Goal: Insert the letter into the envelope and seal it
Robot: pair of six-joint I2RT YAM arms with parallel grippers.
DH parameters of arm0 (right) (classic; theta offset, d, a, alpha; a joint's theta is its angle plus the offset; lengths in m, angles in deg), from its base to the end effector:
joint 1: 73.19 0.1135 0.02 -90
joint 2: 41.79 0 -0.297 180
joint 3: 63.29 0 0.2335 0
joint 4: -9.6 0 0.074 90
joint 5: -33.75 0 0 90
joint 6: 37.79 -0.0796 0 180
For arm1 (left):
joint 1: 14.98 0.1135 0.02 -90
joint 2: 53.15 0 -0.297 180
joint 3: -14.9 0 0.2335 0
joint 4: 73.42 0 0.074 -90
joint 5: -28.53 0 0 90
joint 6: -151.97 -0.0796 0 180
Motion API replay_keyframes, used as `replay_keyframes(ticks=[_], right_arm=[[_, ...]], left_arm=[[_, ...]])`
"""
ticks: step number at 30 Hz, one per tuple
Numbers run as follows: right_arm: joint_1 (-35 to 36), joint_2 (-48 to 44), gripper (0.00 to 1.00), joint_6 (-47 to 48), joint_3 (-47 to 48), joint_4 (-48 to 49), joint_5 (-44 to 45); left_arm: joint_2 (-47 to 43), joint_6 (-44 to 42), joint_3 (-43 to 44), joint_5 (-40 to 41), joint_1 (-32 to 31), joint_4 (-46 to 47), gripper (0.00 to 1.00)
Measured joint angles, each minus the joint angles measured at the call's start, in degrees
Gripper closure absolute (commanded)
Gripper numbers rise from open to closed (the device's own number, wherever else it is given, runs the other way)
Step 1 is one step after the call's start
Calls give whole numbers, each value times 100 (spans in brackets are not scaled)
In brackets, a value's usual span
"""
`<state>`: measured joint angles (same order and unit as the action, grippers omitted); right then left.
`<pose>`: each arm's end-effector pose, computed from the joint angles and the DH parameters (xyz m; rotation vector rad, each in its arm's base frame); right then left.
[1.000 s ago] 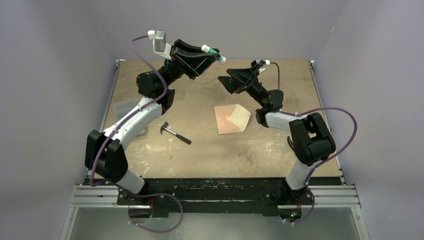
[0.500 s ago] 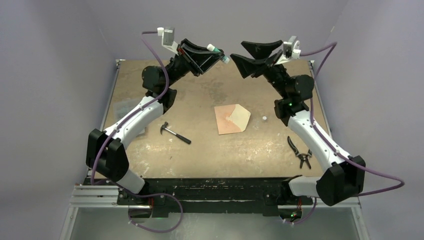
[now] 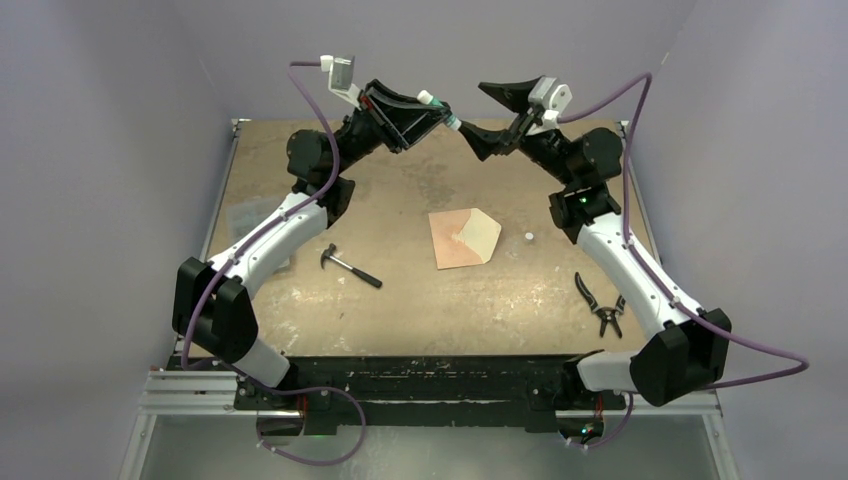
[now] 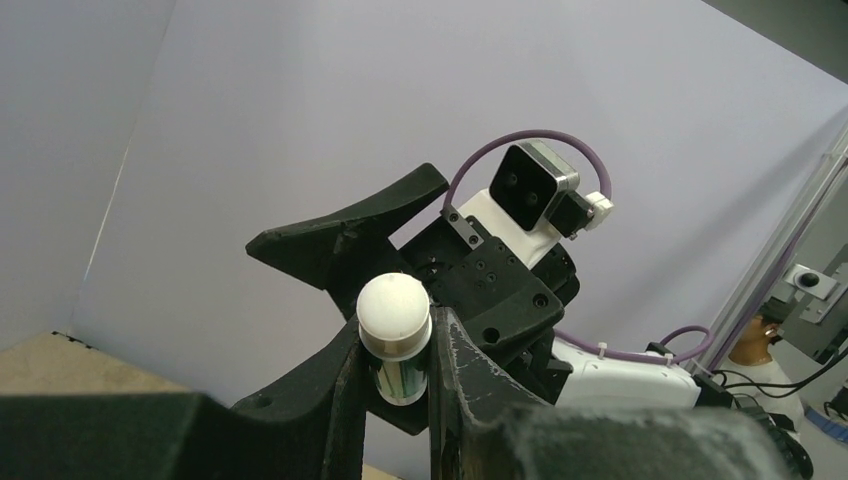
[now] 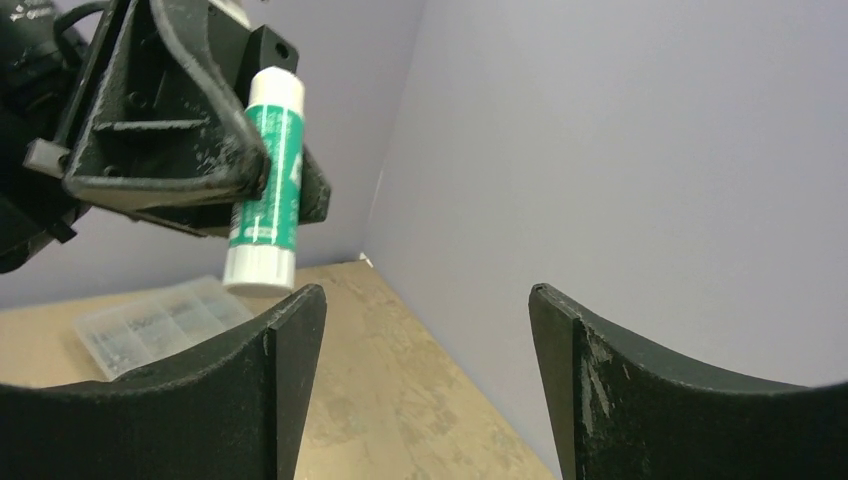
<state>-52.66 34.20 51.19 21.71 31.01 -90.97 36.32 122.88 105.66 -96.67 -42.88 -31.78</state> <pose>0.2641 0.1473 0.5088 -0.7235 0.9130 0.6479 0.2901 -0.2055 0.5104 0.3748 1.0548 -1.6587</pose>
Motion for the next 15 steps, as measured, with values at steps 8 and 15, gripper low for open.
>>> replay_keyframes(ticks=[8,15], right_arm=[[59,0,28,343,7,-291,-542],[111,-31,49,348,7,-240,-608]], left_arm=[[0,-2,0,55,0,-125,100],[0,-4,2,118,0,-201,100]])
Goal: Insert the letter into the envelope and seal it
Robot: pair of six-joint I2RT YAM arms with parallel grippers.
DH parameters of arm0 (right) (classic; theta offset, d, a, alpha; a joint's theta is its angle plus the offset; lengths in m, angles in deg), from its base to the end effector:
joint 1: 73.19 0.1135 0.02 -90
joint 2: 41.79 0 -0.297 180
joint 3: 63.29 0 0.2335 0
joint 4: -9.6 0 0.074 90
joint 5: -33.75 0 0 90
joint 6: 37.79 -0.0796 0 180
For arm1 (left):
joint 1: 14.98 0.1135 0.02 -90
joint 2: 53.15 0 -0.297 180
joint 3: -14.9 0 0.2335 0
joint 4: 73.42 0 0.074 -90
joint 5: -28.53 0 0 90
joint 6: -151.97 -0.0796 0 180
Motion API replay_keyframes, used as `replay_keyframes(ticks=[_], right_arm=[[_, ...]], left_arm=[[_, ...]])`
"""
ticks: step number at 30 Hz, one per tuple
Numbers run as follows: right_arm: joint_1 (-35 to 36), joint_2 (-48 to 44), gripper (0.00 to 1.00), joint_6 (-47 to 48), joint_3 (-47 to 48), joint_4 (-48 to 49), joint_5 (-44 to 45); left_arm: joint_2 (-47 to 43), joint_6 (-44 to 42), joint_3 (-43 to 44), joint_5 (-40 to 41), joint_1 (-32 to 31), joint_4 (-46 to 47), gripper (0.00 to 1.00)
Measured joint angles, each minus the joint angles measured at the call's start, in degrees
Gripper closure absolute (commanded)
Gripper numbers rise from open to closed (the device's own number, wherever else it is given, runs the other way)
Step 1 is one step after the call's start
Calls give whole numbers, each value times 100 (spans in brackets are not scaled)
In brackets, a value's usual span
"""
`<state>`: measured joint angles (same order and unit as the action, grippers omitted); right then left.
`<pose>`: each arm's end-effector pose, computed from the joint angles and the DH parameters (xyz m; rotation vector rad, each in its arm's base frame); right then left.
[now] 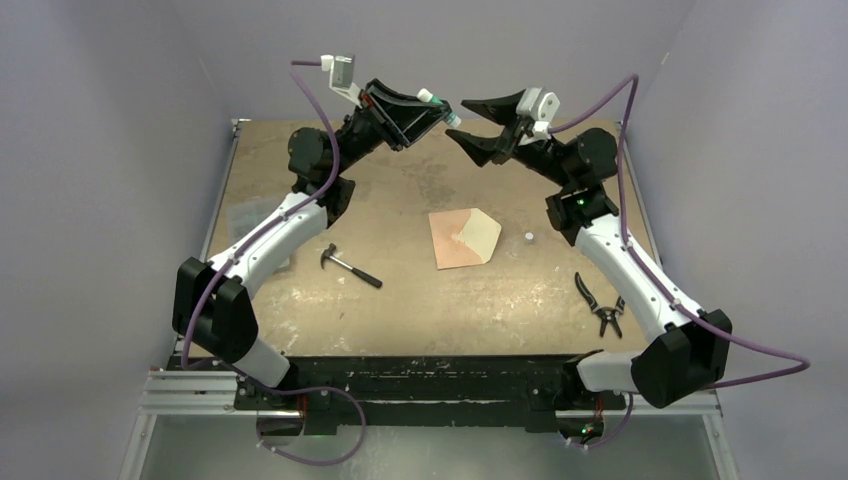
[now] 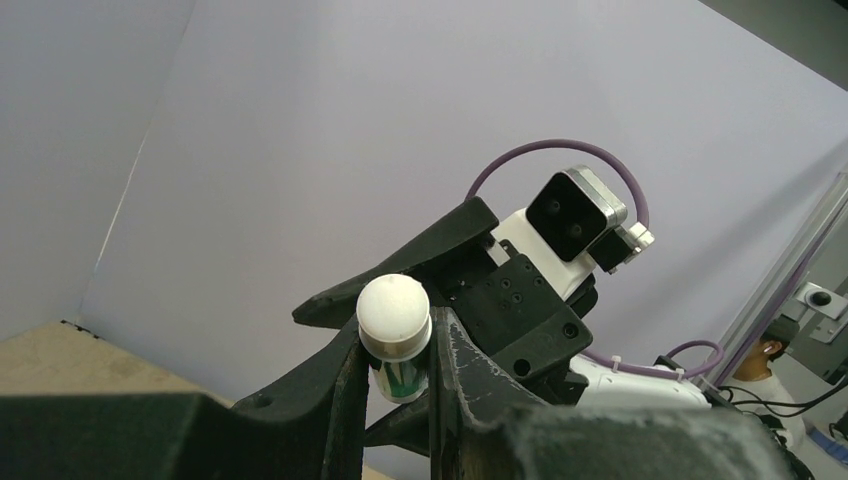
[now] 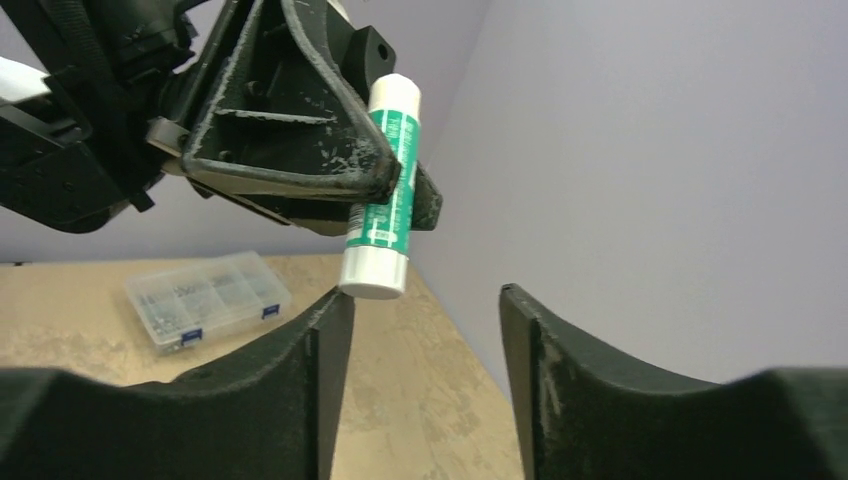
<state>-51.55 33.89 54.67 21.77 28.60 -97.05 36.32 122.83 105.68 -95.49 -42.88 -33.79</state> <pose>0.2551 0.1571 0.5031 -0.8543 0.8847 0.6742 0.2942 -0.2061 0.5075 0.3394 1.0859 -1.6549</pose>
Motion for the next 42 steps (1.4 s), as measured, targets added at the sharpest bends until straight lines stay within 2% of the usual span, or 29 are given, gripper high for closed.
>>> replay_keyframes(ticks=[2,6,16,21,23,26,28,35,42], right_arm=[[11,-2,54,-50,28,-33,-52],[22,4,55,-116,181,-208,-96],[20,4,49,-509,214,96,-76],[20,2,70,-667,214,310,-74],[20,4,66,-726,219,315,-72],[20,17,46,-796,227,282,-48],[20,17,40,-866,227,260,-7],[20,17,47,-962,223,256,186],[20,17,40,-994,223,136,219]], left_arm=[[0,-2,22,28,0,2,100],[0,-13,87,87,0,2,100],[81,-42,219,76,0,-28,100],[192,-46,245,61,0,-177,100],[214,-44,249,50,0,-192,100],[227,-42,275,33,0,-186,100],[227,-42,278,31,0,-168,100],[227,-42,278,31,0,-168,100],[227,-42,341,33,0,-151,100]])
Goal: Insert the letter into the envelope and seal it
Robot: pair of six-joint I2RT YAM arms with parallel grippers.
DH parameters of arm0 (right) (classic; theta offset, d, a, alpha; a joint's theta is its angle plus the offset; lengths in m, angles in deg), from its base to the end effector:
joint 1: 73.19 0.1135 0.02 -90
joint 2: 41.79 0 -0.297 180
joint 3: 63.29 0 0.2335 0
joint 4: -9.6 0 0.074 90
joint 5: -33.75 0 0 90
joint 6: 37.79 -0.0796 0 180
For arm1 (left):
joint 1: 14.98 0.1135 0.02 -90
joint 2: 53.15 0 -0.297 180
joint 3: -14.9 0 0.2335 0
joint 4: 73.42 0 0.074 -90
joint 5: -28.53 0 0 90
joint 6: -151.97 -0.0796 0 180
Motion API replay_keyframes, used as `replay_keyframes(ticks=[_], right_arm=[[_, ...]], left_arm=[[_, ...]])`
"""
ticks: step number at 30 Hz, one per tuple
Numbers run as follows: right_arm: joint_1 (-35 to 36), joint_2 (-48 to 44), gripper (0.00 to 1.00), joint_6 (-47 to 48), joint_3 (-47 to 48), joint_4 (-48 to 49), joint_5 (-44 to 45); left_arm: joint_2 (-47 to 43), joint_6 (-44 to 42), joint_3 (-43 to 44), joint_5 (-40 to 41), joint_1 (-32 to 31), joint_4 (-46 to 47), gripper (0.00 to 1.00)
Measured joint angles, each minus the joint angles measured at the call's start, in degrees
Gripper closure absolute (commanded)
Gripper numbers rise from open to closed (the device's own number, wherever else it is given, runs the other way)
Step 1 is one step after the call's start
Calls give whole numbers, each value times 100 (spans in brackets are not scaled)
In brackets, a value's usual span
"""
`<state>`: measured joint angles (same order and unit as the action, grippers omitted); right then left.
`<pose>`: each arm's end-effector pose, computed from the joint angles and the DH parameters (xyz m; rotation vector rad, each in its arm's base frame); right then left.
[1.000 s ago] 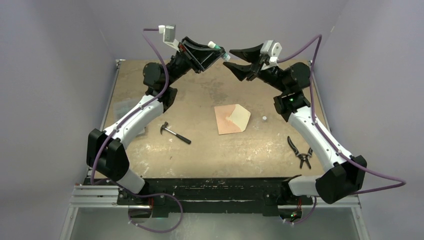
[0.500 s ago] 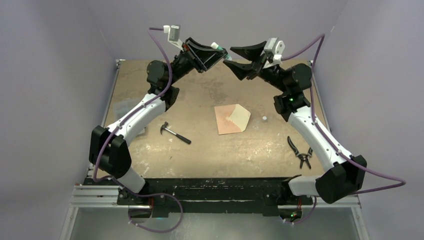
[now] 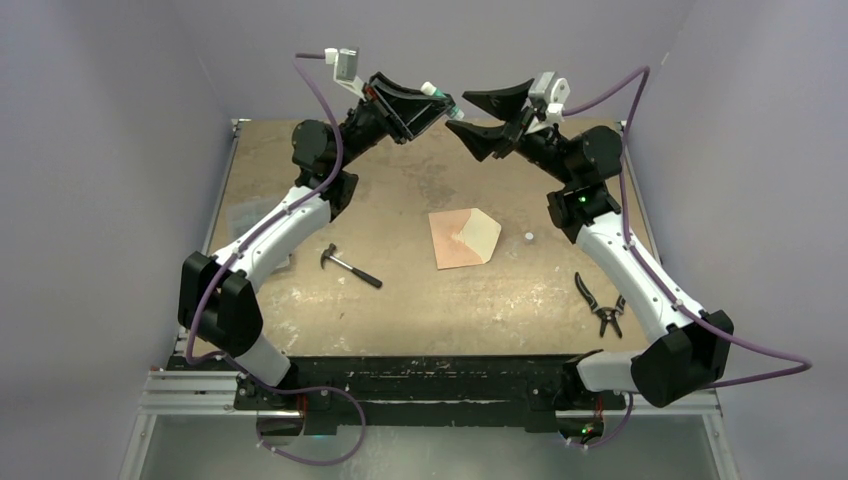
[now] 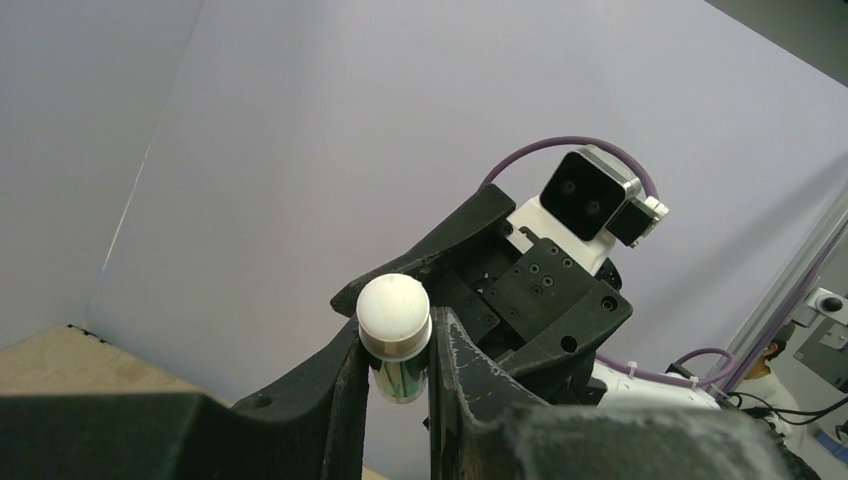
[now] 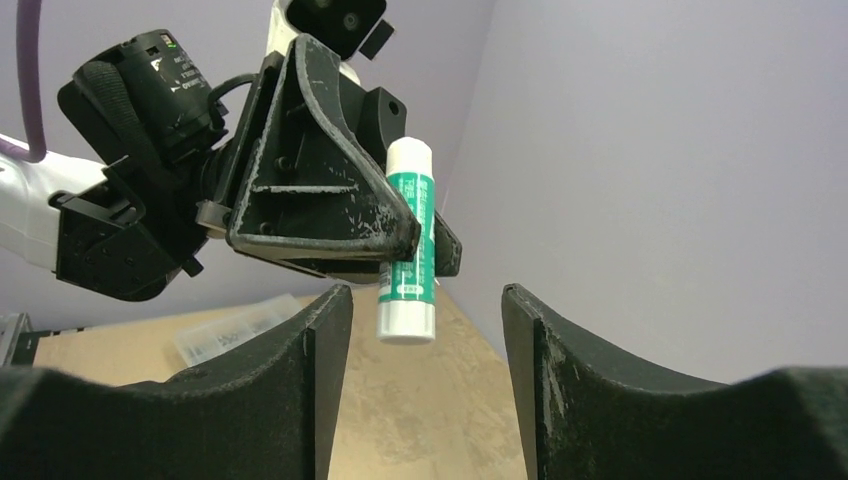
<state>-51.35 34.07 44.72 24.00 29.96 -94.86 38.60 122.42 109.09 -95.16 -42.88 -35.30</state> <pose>0.2526 0.1548 0.5195 -0.7496 0.9141 0.7941 0.3054 -0.2116 0.5115 0.3341 1.0891 -1.6474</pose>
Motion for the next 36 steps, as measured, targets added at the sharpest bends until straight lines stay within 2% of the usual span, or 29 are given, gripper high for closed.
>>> replay_keyframes(ticks=[2,6,10,15,19,22,26,31,36], right_arm=[[0,0,44,4,0,-35,11],[0,0,61,11,0,-61,46],[26,0,67,-31,0,-55,50],[39,15,81,-114,2,-31,13],[31,94,90,-487,2,103,2],[11,181,98,-1134,2,393,-20],[-122,407,100,-2833,-26,1261,-232],[-343,828,100,-5563,-229,2955,-376],[-409,1344,100,-8153,-542,4424,-101]], left_arm=[[0,0,22,0,0,11,100],[0,0,31,0,0,13,100],[0,2,39,13,0,11,100],[2,2,76,13,0,7,100],[4,2,74,17,9,24,100],[7,-2,55,26,13,229,100],[7,-55,48,-7,7,581,100],[7,-179,-17,-94,-81,1016,100],[9,-409,-133,-236,-146,1189,100]])
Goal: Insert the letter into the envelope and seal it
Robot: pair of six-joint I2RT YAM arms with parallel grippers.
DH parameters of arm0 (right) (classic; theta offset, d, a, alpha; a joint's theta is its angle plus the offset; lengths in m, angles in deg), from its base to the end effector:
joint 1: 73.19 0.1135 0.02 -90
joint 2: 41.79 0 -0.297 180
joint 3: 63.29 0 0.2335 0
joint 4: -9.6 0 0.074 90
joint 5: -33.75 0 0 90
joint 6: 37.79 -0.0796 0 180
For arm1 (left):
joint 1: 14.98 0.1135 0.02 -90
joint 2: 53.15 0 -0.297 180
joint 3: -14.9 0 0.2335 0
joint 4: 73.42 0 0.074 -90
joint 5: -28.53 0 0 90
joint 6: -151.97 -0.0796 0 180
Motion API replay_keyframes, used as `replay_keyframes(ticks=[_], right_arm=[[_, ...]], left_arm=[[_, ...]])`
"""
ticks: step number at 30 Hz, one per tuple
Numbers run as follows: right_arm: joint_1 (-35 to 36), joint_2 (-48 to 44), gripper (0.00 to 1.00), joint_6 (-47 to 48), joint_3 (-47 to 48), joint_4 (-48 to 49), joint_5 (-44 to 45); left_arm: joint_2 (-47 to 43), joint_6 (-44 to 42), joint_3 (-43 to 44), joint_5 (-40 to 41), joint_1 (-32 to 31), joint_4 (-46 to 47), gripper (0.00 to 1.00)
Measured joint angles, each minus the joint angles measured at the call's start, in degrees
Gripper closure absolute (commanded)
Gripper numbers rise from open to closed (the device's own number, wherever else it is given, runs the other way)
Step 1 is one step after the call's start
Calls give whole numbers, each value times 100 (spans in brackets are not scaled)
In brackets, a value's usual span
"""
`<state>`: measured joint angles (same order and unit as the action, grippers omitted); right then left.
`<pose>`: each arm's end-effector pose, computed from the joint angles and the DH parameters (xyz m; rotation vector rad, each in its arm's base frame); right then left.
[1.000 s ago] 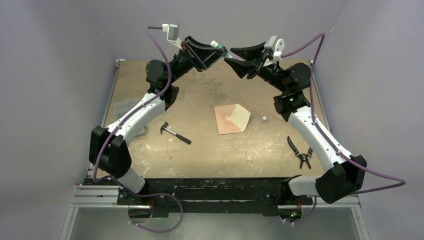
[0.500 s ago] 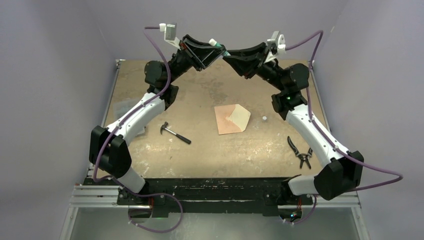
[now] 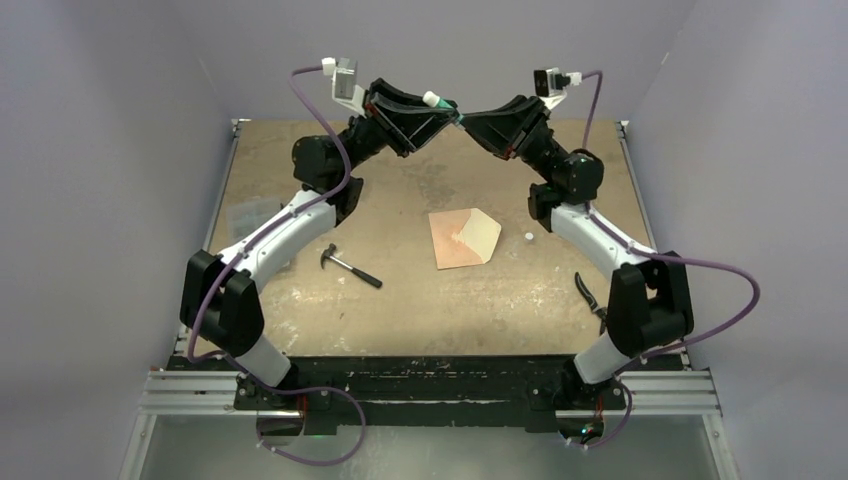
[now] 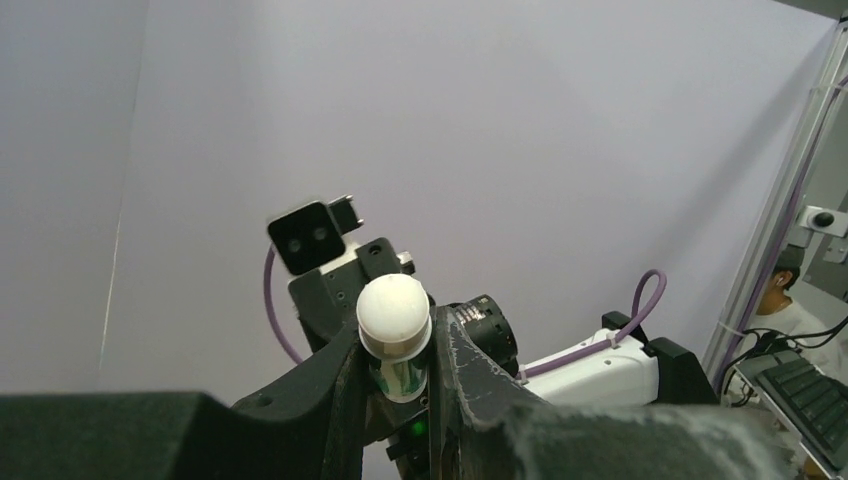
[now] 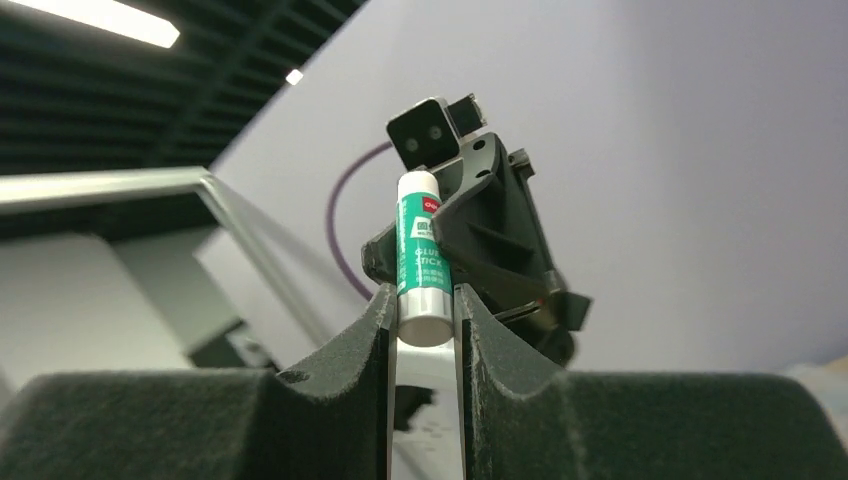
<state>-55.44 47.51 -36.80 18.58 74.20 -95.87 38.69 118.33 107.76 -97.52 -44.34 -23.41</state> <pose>0.2905 0.1463 0.4940 -0.2690 0.9974 1.9223 0.2821 -0.2124 0.5221 0.4885 0.8776 -1.5976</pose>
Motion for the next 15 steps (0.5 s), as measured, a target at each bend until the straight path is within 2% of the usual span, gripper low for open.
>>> replay_keyframes(ticks=[4,7,12,13,14,15], right_arm=[[57,269,100,-1670,-251,505,372],[162,348,100,-2286,-319,634,599],[323,343,100,-2754,-348,520,802],[343,339,93,-2822,-358,439,811],[356,323,75,-2872,-374,354,817],[361,304,61,-2900,-393,256,817]], left_arm=[[24,-166,-98,-96,-9,96,100],[98,-251,-96,-186,0,354,100],[247,-483,31,-525,70,918,100],[256,-584,31,-603,85,981,100],[256,-684,31,-671,96,1001,100],[256,-835,31,-754,120,994,100]])
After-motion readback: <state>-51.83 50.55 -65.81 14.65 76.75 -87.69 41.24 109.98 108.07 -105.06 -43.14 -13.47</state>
